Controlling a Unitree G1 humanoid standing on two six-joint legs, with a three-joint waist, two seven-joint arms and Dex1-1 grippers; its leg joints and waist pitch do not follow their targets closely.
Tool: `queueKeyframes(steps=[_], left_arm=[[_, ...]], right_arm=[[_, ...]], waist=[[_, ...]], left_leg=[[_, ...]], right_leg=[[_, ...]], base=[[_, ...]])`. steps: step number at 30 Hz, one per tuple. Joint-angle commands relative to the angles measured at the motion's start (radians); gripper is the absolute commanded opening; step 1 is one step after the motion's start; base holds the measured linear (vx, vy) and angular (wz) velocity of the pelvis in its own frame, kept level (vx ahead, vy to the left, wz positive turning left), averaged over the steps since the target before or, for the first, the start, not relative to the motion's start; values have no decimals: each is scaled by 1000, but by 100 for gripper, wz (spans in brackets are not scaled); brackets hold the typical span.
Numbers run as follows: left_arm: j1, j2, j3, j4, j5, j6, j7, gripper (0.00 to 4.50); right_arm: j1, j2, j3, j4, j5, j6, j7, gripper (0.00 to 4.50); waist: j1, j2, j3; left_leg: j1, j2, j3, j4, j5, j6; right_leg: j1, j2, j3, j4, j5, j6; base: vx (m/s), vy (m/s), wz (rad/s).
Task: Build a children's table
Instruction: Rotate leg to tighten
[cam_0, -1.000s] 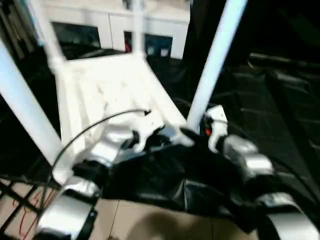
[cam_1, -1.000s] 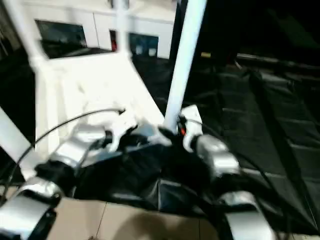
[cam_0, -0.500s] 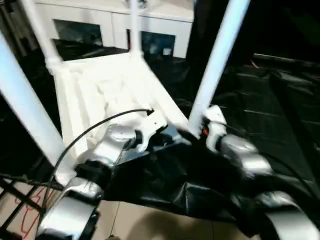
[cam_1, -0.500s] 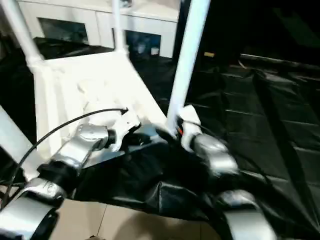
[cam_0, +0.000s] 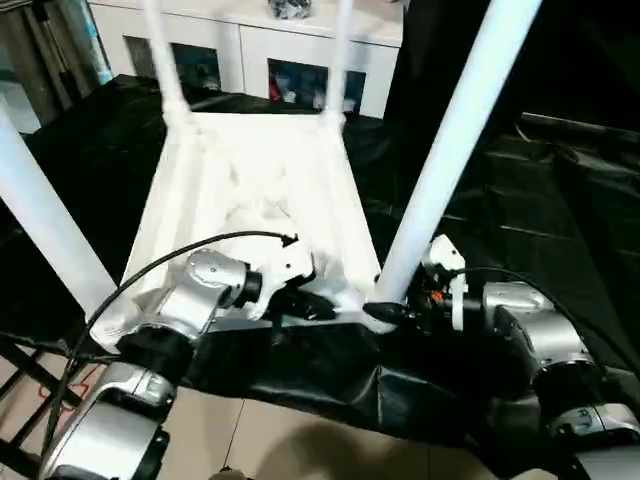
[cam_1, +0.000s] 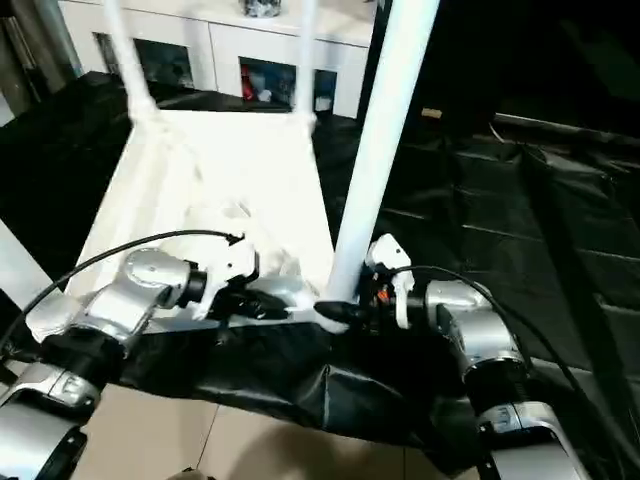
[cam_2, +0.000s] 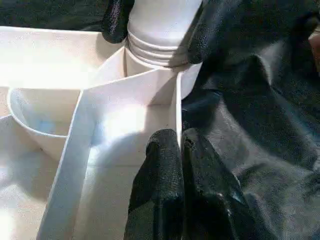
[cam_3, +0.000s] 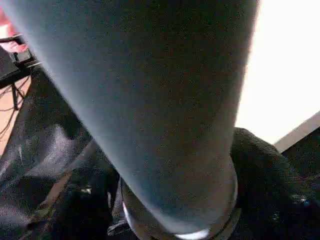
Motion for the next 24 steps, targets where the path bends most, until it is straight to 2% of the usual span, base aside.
queueKeyframes(steps=[1,5,9,11,12,15,17,20,21,24], left_arm=[[-3,-25,-16,-5,-16,0,15,0],[-3,-25,-15,-4,-16,3,17,0],[-12,-44,-1,9,-10,18,67,0],[-28,-70,13,24,-5,38,131,0],[-33,-76,17,29,-3,41,150,0],[-58,-117,28,55,9,55,237,0],[-70,-139,32,66,11,67,270,0],[-87,-195,27,74,25,94,349,0],[-88,-206,26,74,28,100,363,0],[-87,-229,22,70,35,112,390,0]], right_arm=[[14,24,72,-52,23,23,83,292],[17,25,74,-63,28,37,87,277],[14,50,50,-46,32,38,42,271],[-5,88,8,10,11,1,-82,270],[-9,97,-1,21,8,-3,-109,269],[-51,146,-39,111,-25,-17,-300,266],[-70,169,-52,150,-39,-23,-386,265],[-113,234,-84,237,-66,-47,-581,265],[-120,245,-88,251,-73,-52,-616,265],[-130,273,-86,270,-90,-83,-661,265]], waist=[[0,-6,-58],[-1,-7,-59],[-1,-6,-58],[-4,-4,-56],[-6,-6,-56],[-19,-2,-54],[-28,-2,-55],[-37,-1,-58],[-35,3,-59],[-36,1,-62]], left_leg=[[8,35,-12,-59,-211,46],[8,34,-12,-58,-206,47],[8,34,-12,-58,-209,45],[9,34,-13,-59,-221,37],[11,32,-15,-60,-236,29],[11,29,-19,-63,-264,8],[14,29,-19,-62,-273,2],[10,27,-20,-62,-258,0],[10,27,-19,-61,-252,3],[9,26,-16,-58,-230,19]], right_leg=[[45,-66,47,-78,-253,-193],[45,-67,47,-78,-243,-198],[44,-67,47,-78,-252,-196],[41,-70,48,-81,-275,-193],[40,-70,47,-87,-310,-184],[39,-69,45,-91,-365,-170],[38,-69,46,-94,-365,-171],[40,-69,46,-91,-345,-174],[41,-69,47,-91,-331,-176],[43,-67,47,-85,-267,-191]], base=[[0,0,0],[0,0,0],[0,0,0],[0,0,0],[0,0,0],[0,0,0],[0,0,0],[0,0,0],[0,0,0],[0,0,0]])
